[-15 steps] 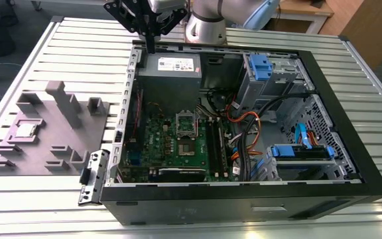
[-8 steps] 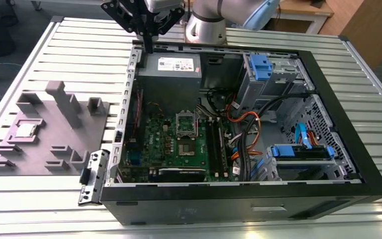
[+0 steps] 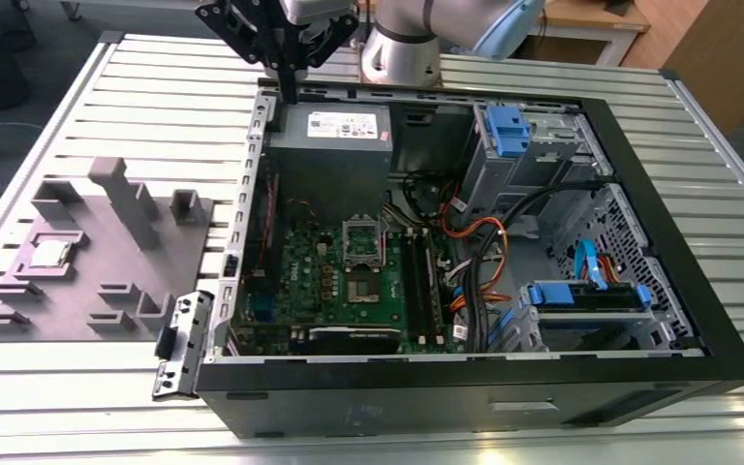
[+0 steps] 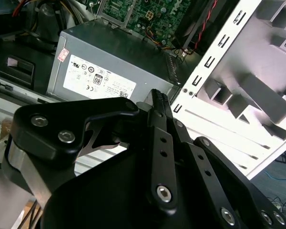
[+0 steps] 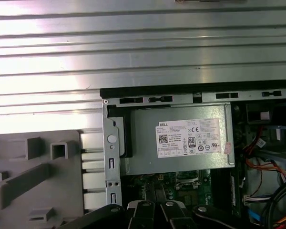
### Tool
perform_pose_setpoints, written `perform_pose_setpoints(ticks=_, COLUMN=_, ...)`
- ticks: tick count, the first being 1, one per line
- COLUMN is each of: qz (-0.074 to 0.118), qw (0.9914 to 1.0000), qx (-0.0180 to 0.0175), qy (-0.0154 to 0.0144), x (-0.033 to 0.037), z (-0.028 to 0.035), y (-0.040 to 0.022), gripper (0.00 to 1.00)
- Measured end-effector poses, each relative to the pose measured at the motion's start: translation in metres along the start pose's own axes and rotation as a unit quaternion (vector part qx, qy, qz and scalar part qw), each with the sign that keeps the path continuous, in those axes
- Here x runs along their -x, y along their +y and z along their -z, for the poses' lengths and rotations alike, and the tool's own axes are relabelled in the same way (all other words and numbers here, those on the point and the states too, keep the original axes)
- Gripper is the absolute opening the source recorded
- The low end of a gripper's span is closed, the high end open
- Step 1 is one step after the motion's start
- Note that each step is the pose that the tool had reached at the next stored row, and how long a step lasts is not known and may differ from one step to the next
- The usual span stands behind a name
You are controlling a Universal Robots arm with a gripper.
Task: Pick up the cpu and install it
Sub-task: 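Reach for the cpu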
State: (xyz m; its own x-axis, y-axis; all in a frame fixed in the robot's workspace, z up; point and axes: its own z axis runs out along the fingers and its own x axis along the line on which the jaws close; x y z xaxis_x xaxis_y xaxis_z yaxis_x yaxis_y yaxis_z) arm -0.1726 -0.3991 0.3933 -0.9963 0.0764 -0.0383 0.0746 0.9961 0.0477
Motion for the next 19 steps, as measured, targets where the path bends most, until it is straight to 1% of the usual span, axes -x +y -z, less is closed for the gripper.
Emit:
perform_pose_setpoints(ticks=3, qz=0.000, qw=1.00000, qx=0.0000, qy=-0.0001, x=-0.0016, z=0.0001, y=-0.0002, gripper=0.11)
perform_pose_setpoints(ticks=12, qz=0.000, qw=1.00000, qx=0.0002, qy=-0.0008, x=-0.0108, z=0.0004, y=-0.0008, gripper=0.11)
perform_pose_setpoints(ticks=19, qz=0.000, qw=1.00000, qx=0.0003, qy=-0.0019, x=-0.0201, z=0.0008, y=-0.0015, gripper=0.11)
